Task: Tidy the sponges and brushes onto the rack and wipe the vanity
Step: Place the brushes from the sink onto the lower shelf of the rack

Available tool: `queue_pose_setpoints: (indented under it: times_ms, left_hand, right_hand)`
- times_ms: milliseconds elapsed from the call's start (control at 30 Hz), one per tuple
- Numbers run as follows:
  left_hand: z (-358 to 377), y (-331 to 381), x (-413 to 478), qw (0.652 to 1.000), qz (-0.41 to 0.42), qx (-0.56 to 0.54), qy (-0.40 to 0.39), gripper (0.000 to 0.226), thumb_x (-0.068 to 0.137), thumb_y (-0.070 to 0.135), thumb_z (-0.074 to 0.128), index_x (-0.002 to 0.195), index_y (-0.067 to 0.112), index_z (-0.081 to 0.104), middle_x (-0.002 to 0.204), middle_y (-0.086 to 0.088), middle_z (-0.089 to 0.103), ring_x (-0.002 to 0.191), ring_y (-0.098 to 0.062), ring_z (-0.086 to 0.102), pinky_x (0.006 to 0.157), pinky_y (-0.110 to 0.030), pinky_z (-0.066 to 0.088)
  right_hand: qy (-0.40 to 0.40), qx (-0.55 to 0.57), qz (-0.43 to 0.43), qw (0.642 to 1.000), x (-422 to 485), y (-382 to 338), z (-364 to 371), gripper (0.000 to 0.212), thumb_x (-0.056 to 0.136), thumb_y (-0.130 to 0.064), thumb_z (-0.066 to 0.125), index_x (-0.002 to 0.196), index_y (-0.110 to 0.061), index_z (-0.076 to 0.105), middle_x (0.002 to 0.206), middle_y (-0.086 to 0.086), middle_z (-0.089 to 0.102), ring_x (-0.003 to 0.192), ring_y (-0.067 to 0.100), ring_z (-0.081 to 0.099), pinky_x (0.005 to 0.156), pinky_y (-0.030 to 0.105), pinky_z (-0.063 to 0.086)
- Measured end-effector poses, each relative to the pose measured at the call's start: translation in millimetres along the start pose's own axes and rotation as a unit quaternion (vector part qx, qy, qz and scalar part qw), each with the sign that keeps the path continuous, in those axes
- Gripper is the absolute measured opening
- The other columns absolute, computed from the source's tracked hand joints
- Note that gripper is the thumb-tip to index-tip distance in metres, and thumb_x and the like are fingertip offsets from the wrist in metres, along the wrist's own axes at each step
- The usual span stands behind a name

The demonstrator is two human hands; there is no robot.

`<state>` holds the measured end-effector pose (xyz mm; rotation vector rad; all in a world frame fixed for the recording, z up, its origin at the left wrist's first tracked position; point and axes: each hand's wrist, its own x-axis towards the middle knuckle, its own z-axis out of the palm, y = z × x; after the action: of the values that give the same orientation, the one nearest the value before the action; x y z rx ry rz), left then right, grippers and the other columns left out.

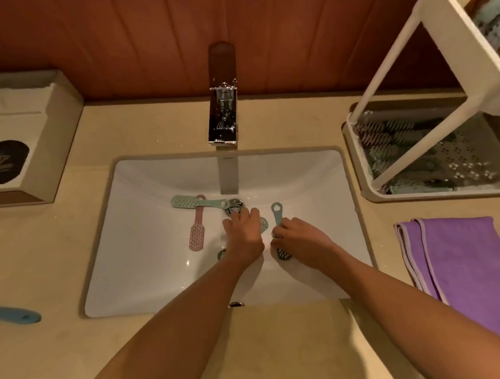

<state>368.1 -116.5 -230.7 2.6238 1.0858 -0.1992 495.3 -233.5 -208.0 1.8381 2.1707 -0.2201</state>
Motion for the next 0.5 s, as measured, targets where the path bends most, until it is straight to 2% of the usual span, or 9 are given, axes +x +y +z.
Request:
queue_pose_setpoints:
  times_ms: [67,133,200,300,400,500]
  left_hand:
    - [-5,-6,-3,0.999,0.008,-0.041,0.004,0.041,0.078,0.007,0.06,0.116,0.018,0.049,0.124,-0.007,0.049,0.11,-0.032,0.049,0.086,-0.042,0.035]
    - [-15,-12,-7,0.997,0.026,-0.078,-0.006,0.034,0.078,0.003,0.059,0.104,0.021,0.046,0.114,-0.004,0.048,0.093,-0.029,0.053,0.075,-0.038,0.035]
    - [-25,-17,-13,0.994,0.037,-0.107,-0.015,0.032,0.081,0.001,0.059,0.095,0.024,0.041,0.107,0.0,0.046,0.081,-0.026,0.052,0.067,-0.037,0.036]
    - [-42,-22,-24,0.989,0.066,-0.129,0.007,0.031,0.084,0.006,0.064,0.09,0.026,0.041,0.1,0.003,0.048,0.076,-0.024,0.051,0.063,-0.041,0.045]
    - [-61,-19,-37,0.987,0.089,-0.136,0.006,0.023,0.087,0.011,0.065,0.096,0.022,0.047,0.106,-0.001,0.05,0.08,-0.026,0.054,0.068,-0.046,0.05]
    - [-84,-8,-49,0.979,0.128,-0.157,0.006,0.015,0.091,0.011,0.06,0.101,0.02,0.051,0.105,-0.001,0.05,0.085,-0.026,0.054,0.072,-0.044,0.048]
  right_hand:
    - [0.029,-0.009,0.0,1.0,0,-1,3,0.025,0.08,-0.012,0.081,0.103,-0.019,0.075,0.095,0.004,0.067,0.087,0.024,0.059,0.072,0.036,0.049]
    - [0.07,0.002,0.004,0.998,0,-3,-1,0.024,0.072,-0.007,0.084,0.092,-0.016,0.075,0.08,0.005,0.062,0.077,0.025,0.056,0.063,0.038,0.043]
    - [0.075,0.036,0.022,0.996,-3,-9,-16,0.02,0.079,-0.008,0.077,0.096,-0.017,0.076,0.081,0.006,0.061,0.08,0.027,0.055,0.065,0.039,0.039]
    - [0.075,0.084,0.057,0.992,-10,-13,-40,0.027,0.087,-0.01,0.067,0.109,-0.022,0.077,0.096,0.006,0.067,0.091,0.029,0.055,0.072,0.039,0.036]
    - [0.095,0.095,0.083,0.987,-22,-16,-59,0.026,0.08,-0.013,0.077,0.104,-0.024,0.079,0.094,0.006,0.069,0.089,0.03,0.06,0.068,0.036,0.033]
    - [0.164,0.1,0.111,0.975,-41,-20,-75,0.033,0.068,-0.011,0.087,0.097,-0.025,0.081,0.082,0.002,0.066,0.08,0.027,0.059,0.065,0.035,0.036]
